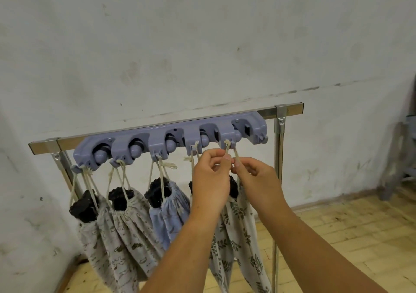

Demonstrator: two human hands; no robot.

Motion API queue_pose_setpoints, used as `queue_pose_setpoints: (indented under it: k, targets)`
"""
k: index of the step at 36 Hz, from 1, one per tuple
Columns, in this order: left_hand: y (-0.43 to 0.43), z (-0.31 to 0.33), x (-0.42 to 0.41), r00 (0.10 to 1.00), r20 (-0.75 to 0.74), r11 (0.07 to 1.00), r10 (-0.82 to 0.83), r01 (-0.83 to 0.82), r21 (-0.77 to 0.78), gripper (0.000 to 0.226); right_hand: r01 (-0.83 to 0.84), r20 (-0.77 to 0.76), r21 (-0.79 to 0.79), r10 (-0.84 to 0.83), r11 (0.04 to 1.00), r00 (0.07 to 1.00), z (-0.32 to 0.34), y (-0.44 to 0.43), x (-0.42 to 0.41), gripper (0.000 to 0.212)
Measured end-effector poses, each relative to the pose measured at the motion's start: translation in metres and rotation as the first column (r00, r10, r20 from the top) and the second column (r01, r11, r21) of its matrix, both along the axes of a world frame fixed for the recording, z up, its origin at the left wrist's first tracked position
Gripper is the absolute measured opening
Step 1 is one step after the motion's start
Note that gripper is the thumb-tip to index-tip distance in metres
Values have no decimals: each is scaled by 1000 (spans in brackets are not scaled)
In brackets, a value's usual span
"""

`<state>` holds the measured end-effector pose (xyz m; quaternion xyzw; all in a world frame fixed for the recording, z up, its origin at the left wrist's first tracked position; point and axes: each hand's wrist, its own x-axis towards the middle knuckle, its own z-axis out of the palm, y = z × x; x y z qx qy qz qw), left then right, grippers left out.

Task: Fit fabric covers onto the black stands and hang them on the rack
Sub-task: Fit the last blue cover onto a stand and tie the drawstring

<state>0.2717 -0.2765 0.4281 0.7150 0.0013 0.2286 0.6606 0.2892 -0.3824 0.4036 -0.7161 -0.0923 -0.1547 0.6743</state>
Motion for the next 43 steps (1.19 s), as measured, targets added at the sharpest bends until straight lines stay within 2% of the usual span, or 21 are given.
queue_pose_setpoints:
  k: [2, 6, 9, 14, 16, 20, 23, 30, 35, 37, 43]
  targets:
    - [1, -5, -1, 1000, 8, 1000, 0, 0, -1, 7, 30, -14, -5, -30, 1000, 999, -7, 0, 0, 12]
    - [3, -19, -7, 999, 52, 999, 7, -6, -35, 10, 70, -55, 100, -65, 993, 996, -19, 0, -5, 7]
    - [4, -40, -10, 997, 80, 998, 13, -8, -59, 14, 136, -61, 123, -130, 983, 990, -35, 1, -8, 3]
    - [6, -63, -13, 994, 113, 994, 5, 7, -108, 26, 170, -84, 127, -160, 977, 984, -61, 3, -21, 12]
    - [6, -73, -15, 994, 111, 994, -2, 13, -105, 29, 174, -120, 178, -154, 969, 981, -74, 4, -29, 14]
    - [10, -98, -20, 997, 76, 991, -28, 37, -127, 33, 202, -121, 97, -189, 975, 974, -105, 6, -34, 14]
    - [19, -130, -27, 999, 6, 995, -45, 45, -92, 33, 222, -162, 11, -217, 975, 963, -142, 9, -38, 14]
    - [42, -206, -43, 987, -158, 999, -31, 28, -20, 24, 198, -265, -71, -210, 978, 941, -217, 11, -59, 14]
    - [55, -263, -55, 974, -225, 1000, -31, 29, -13, 18, 188, -314, -113, -215, 976, 925, -270, 16, -73, 14]
    - [60, -290, -59, 970, -242, 999, 11, 2, 55, 16, 179, -348, -120, -210, 976, 913, -294, 19, -79, 17]
    - [74, -369, -67, 902, -425, 993, 74, -28, 112, 15, 139, -469, -173, -206, 975, 859, -355, 21, -97, 15]
